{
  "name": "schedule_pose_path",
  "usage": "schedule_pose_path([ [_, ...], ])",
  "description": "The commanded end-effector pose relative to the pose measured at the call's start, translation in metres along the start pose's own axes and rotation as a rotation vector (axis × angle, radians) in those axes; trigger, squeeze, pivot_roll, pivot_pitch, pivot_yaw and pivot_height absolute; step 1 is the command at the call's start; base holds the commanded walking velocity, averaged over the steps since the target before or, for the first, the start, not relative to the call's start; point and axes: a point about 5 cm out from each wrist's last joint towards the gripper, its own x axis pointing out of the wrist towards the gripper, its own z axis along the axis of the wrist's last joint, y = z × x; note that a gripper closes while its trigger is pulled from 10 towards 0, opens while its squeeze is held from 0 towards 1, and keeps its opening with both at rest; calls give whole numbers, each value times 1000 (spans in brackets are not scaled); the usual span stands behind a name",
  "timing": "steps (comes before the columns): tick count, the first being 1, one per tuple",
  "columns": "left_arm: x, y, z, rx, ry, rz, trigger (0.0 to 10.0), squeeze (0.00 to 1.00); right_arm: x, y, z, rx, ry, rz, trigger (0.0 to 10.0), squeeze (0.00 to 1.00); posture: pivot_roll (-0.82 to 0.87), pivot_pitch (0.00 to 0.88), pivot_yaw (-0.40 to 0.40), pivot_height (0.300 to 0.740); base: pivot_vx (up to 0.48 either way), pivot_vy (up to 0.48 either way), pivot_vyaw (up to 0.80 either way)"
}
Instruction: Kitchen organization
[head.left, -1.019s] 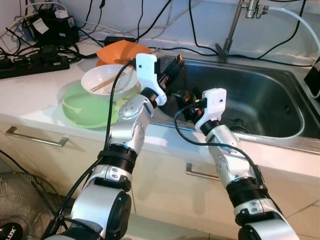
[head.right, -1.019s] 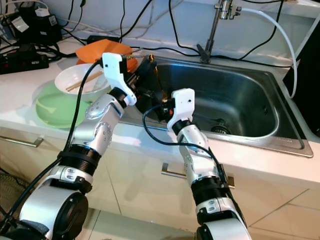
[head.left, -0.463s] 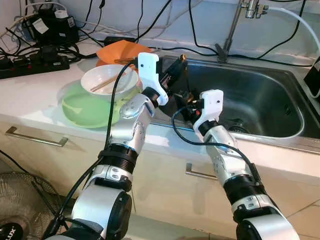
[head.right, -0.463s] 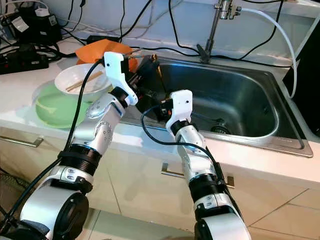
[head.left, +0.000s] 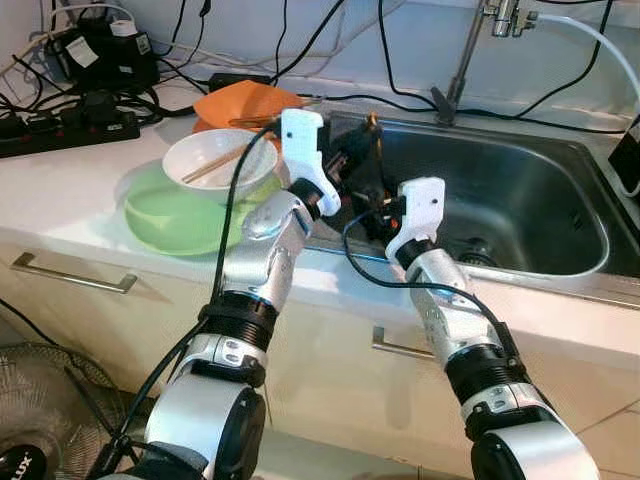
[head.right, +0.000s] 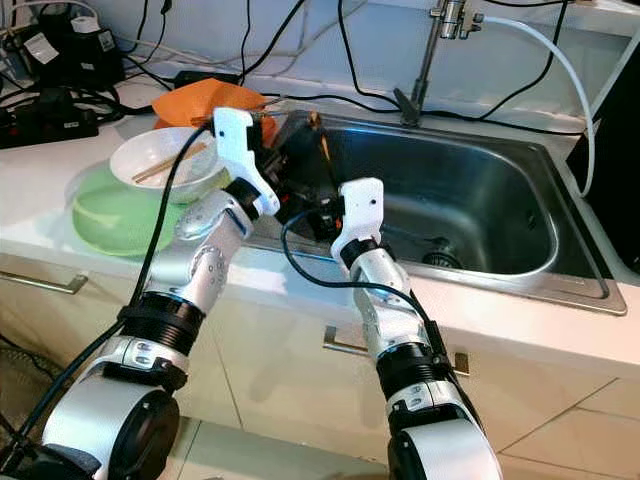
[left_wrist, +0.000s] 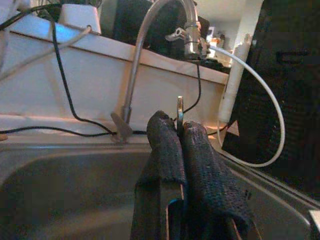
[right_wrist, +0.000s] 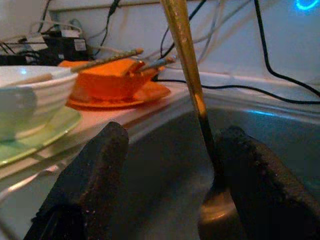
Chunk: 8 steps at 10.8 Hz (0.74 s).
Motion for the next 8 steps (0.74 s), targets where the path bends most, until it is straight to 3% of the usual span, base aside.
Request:
schedule_pose_path([
  [1,2,-5,6,5,-20,-29,10000,0,5,-3,8,-20,-26,-9,6157,0,180,0,6,740,0,0,0],
  [2,2,-7,5,3,-17,-36,10000,0,5,-3,6,-8,-20,-17,745,0,182,0,5,740,0,0,0],
  [3,2,-7,5,3,-15,-37,10000,0,5,-3,6,-10,-20,-18,0,0,182,0,5,740,0,0,0],
  [8,0,-9,5,-2,-8,-47,10000,0,6,-9,5,-10,-13,-66,0,0,186,0,4,740,0,0,0],
])
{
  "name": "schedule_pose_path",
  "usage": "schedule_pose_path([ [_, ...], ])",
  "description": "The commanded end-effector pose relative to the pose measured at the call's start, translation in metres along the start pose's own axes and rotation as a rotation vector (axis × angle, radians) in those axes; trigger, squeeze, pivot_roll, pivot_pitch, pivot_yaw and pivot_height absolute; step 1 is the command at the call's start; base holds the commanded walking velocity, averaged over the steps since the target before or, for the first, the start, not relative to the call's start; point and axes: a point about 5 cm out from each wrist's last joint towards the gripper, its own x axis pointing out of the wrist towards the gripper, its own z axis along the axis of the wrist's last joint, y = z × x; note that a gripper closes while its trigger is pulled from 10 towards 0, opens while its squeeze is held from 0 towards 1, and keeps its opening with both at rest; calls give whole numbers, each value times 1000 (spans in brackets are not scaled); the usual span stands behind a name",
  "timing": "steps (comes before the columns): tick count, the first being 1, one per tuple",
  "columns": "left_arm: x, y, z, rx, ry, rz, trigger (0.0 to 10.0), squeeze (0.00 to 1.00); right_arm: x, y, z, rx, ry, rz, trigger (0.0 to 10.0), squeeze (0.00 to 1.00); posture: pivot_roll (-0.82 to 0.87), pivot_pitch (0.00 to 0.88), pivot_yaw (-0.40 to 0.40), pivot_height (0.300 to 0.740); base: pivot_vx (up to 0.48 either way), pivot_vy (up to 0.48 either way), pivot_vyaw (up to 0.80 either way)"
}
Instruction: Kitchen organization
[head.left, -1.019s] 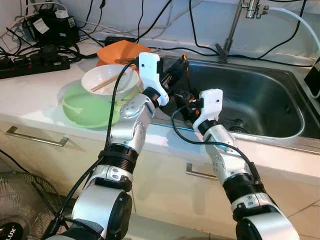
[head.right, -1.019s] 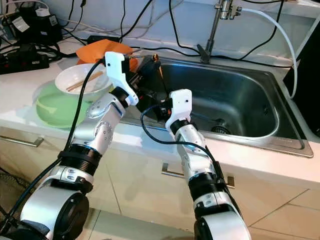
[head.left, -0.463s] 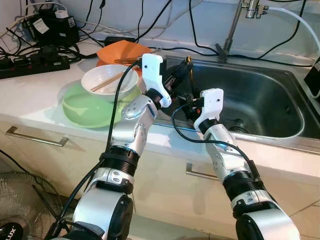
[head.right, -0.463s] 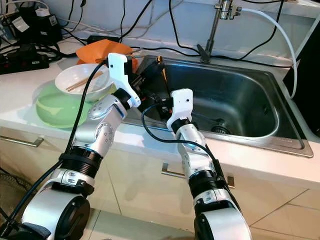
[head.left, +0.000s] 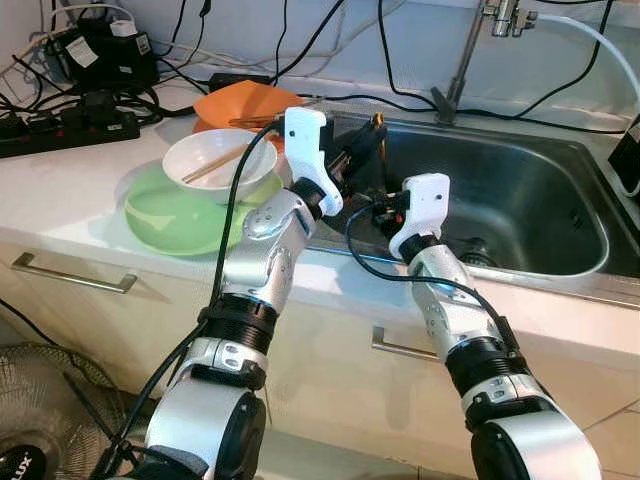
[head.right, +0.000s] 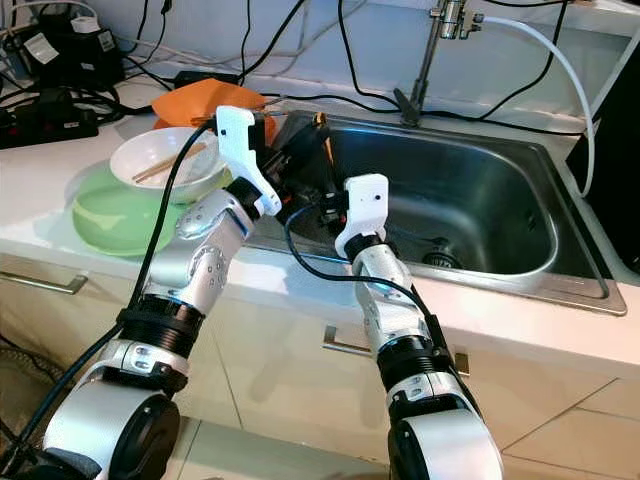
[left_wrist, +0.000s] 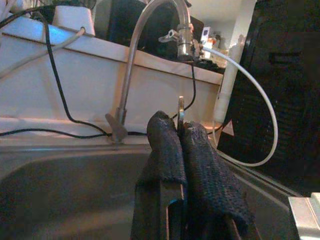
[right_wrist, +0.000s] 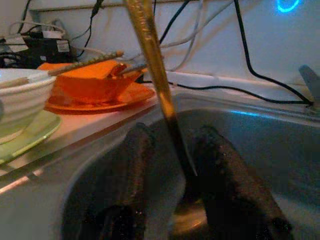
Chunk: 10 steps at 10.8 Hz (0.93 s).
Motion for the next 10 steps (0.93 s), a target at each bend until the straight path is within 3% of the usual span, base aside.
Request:
schedule_pose_path([
  [1,2,-5,3,-1,-10,-32,10000,0,3,-3,5,-5,-13,-12,0,0,186,0,4,740,0,0,0],
  [9,2,-5,9,-54,-43,-41,10000,0,4,-4,5,-8,-16,-16,0,0,189,0,-1,740,0,0,0],
  [10,2,-5,9,-61,-45,-40,10000,1000,4,-4,5,-9,-17,-16,0,0,189,0,-1,740,0,0,0],
])
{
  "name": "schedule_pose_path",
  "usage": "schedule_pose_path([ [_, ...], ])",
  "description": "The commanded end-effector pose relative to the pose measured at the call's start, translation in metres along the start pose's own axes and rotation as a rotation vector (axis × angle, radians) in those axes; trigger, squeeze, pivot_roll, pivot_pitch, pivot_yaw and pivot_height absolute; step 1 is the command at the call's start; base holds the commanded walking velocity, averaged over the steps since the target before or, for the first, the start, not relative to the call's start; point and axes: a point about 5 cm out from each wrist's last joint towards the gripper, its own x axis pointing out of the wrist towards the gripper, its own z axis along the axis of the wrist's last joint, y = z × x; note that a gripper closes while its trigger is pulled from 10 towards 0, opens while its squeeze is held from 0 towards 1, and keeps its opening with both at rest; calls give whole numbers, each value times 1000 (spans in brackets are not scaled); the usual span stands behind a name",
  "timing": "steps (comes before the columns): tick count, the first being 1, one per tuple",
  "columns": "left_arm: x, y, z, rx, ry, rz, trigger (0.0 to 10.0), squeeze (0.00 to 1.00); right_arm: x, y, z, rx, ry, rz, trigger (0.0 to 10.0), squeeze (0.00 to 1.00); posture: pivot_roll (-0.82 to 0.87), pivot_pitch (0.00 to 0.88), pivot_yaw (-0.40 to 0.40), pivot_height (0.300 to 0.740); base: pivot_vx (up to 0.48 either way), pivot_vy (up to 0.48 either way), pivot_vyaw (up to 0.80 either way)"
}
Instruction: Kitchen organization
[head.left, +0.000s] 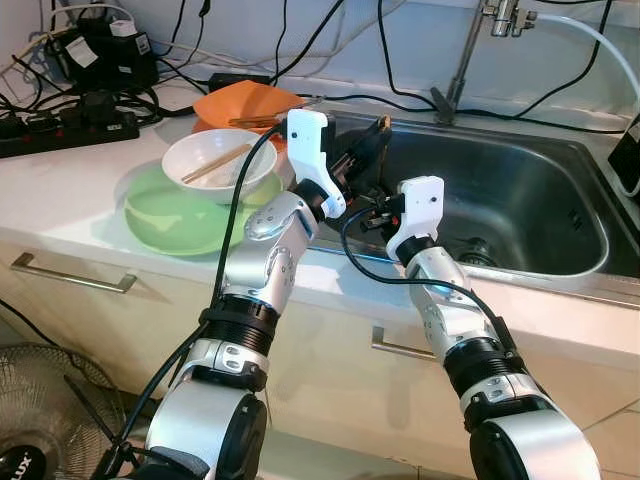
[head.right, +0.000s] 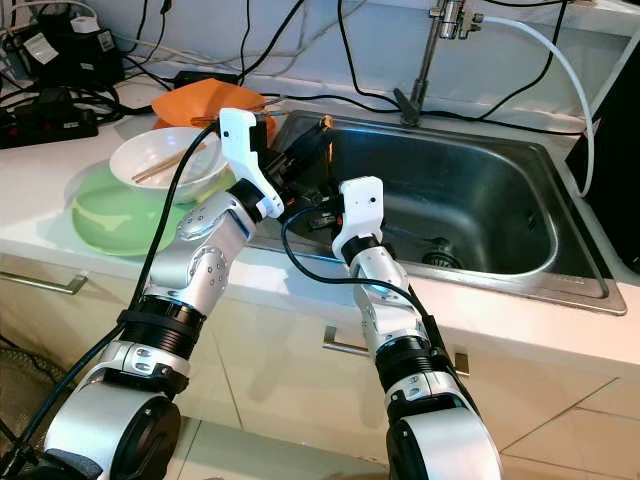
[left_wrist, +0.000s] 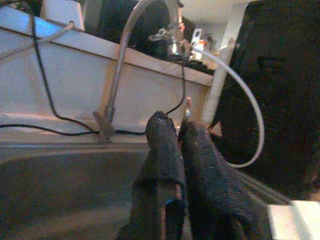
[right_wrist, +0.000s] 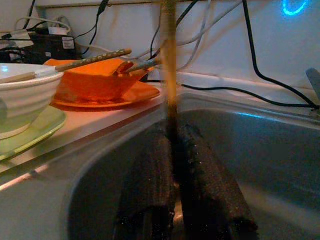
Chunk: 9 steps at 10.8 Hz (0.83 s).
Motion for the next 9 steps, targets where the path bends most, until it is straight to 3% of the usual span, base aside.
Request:
schedule_pose_path([
  [1,0,0,9,-9,-35,-10,10000,1000,3,-7,5,11,-11,-33,0,0,188,0,0,740,0,0,0],
  [4,0,0,12,-43,-59,-17,10000,1000,4,-10,5,7,-8,-44,0,0,189,0,0,740,0,0,0],
  [6,-1,7,19,-51,-98,43,10000,1000,4,-16,6,-2,-5,-73,0,0,189,0,0,740,0,0,0],
  [7,-6,18,21,-42,-109,112,10000,0,3,-26,7,-19,0,-100,0,0,189,0,0,740,0,0,0],
  [8,-12,24,18,-14,-93,139,10000,0,2,-36,9,-30,3,-132,0,0,187,0,-1,740,0,0,0],
  [9,-18,26,10,65,-42,146,10000,0,1,-45,10,-41,5,-156,0,0,190,0,-2,740,0,0,0],
])
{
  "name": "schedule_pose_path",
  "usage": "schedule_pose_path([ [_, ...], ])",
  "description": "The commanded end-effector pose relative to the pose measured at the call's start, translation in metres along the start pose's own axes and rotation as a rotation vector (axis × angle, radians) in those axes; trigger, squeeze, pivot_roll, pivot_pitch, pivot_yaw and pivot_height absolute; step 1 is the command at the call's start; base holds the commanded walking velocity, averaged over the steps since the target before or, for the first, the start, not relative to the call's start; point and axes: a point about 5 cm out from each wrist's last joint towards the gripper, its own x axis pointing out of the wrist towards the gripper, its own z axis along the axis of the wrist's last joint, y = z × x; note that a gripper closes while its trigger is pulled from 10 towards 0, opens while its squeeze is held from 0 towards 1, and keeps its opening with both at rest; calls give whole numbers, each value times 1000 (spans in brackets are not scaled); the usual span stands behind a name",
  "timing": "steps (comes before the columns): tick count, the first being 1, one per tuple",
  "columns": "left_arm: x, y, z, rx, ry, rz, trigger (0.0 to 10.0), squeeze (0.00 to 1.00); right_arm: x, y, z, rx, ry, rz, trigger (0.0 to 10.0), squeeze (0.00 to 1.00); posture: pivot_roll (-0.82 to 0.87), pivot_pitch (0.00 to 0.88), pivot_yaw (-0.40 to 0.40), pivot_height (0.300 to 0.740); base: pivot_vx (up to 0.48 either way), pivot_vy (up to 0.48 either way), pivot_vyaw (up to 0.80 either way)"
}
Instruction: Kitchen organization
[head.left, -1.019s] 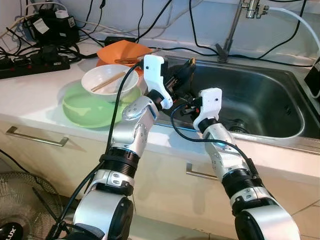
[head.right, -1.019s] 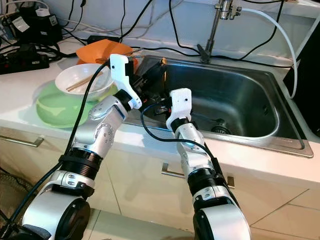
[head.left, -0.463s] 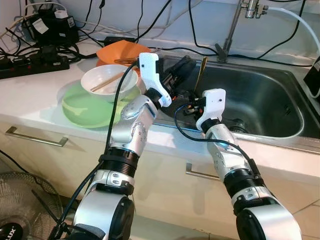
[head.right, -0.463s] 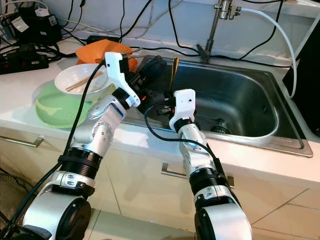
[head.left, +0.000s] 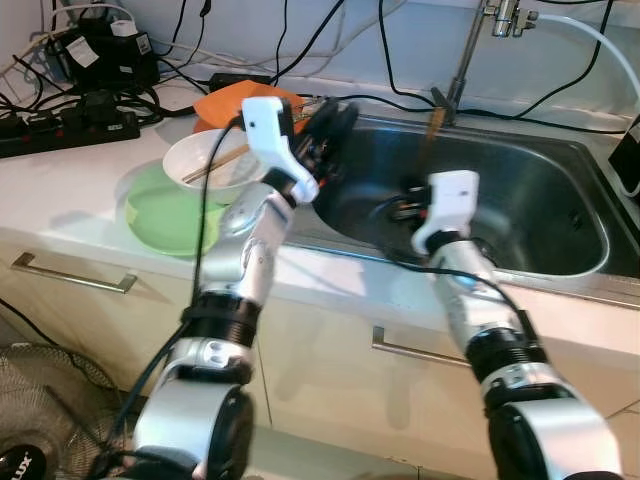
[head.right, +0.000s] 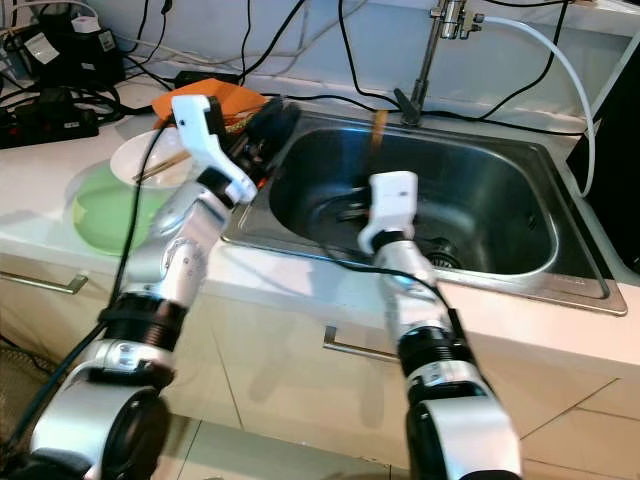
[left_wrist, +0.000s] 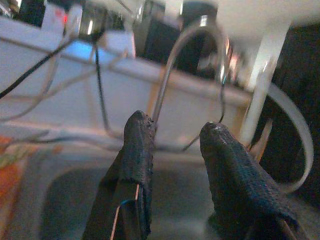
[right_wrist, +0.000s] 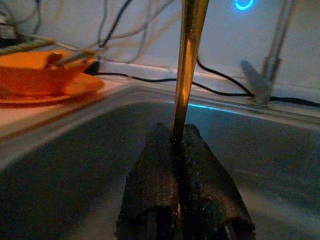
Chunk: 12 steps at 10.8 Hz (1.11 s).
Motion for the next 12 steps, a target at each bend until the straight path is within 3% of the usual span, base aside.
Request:
schedule_pose_path([
  [1,-3,-3,-12,55,58,-9,10000,0,5,-7,9,5,-23,-28,0,0,191,0,-3,740,0,0,0],
  [2,-8,-5,-21,104,99,-24,10000,0,5,-11,9,-4,-15,-44,0,0,191,0,-4,740,0,0,0],
  [3,-15,-11,-34,134,152,-61,10000,0,5,-17,7,-18,1,-61,10000,0,190,0,-5,740,0,0,0],
  [7,-33,-20,-63,177,286,-113,10000,0,3,-33,-5,-58,105,-126,10000,0,192,0,-7,740,0,0,0],
  [10,-48,-25,-83,199,429,-180,10000,0,4,-34,-11,-84,183,-135,10000,0,198,0,-13,740,0,0,0],
  [12,-53,-27,-88,192,465,-188,10000,0,6,-32,-13,-89,224,-137,10000,0,201,0,-16,740,0,0,0],
])
